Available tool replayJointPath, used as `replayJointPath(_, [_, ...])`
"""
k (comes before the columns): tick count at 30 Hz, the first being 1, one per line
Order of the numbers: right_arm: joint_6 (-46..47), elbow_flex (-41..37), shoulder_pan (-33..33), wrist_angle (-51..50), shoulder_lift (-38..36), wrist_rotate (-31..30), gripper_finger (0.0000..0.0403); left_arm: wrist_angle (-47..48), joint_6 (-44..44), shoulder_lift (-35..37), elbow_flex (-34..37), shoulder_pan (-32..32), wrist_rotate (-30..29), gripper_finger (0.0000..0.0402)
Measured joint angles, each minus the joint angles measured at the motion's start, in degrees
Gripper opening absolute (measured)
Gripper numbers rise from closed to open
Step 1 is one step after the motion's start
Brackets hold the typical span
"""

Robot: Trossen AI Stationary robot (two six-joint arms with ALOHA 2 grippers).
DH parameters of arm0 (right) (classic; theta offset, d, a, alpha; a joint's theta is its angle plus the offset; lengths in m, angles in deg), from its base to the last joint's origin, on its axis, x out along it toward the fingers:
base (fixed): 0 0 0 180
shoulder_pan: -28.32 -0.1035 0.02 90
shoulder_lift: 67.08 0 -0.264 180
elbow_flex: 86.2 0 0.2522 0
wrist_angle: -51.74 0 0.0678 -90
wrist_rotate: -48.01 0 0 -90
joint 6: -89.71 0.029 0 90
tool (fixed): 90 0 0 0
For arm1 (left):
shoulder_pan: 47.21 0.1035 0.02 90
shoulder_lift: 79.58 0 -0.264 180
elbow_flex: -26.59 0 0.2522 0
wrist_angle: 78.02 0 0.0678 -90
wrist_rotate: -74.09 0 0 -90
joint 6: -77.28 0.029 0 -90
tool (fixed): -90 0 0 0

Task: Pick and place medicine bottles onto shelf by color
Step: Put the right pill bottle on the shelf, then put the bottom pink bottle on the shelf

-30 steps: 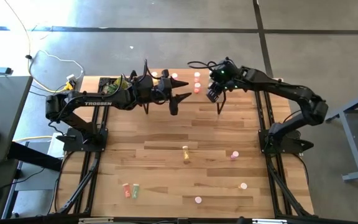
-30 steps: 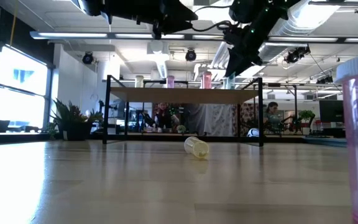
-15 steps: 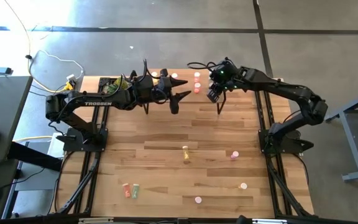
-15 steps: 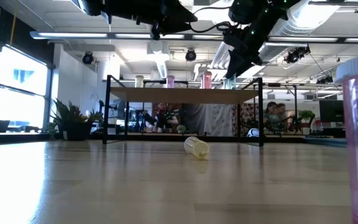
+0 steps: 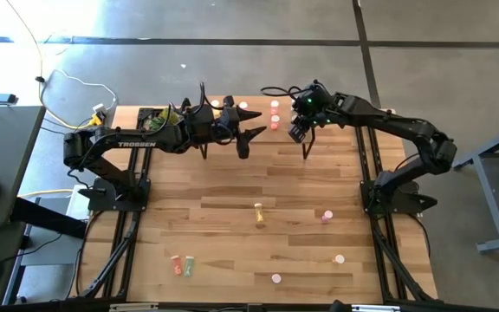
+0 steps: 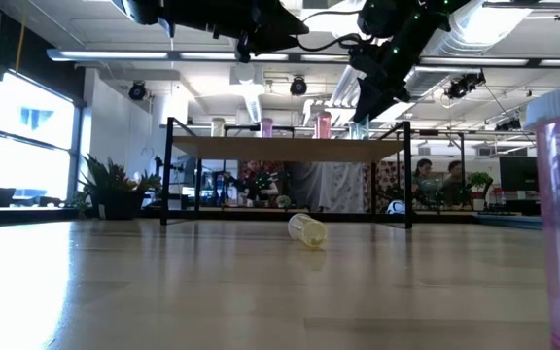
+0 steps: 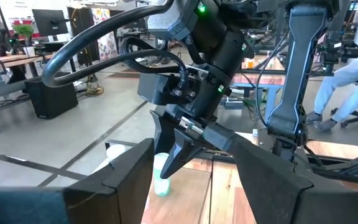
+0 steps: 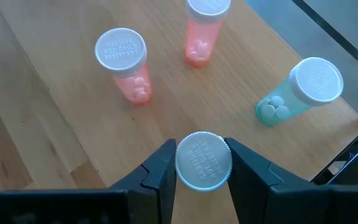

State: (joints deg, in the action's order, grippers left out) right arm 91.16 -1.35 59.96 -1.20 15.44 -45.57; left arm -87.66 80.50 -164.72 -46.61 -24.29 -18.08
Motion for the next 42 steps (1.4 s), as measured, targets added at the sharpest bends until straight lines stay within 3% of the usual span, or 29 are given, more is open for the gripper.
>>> replayJointPath(4, [0.0,0.0,0.0,-0.02,0.0,0.03,0.0116,0.0,0.0,0.0,0.0,0.0,0.0,0.0216])
replayJointPath(13, [-0.24,0.99,-0.02,-1.32,0.09,0.05,0.0174,0.0,0.0,0.0,0.0,0.0,0.0,0.0216])
replayJointPath(28, [6.0,10.66,-2.07,-12.31,-1.44,-1.0,0.0179,0.86,0.0,0.38,0.0,0.0,0.0,0.0216])
replayJointPath(32, [8.61,10.54,-5.16,-15.87,-3.91,-3.78,0.0179,4.98,1.33,2.16,0.03,0.0,0.01,0.0216])
replayJointPath(38, [15.68,10.41,-11.84,-22.21,-7.59,-12.8,0.0179,9.39,1.49,4.38,0.04,-0.02,0.01,0.0216])
replayJointPath(42, [22.31,5.99,-16.83,-22.64,-11.58,-17.0,0.0179,10.55,1.52,5.39,0.04,-0.02,0.02,0.0216])
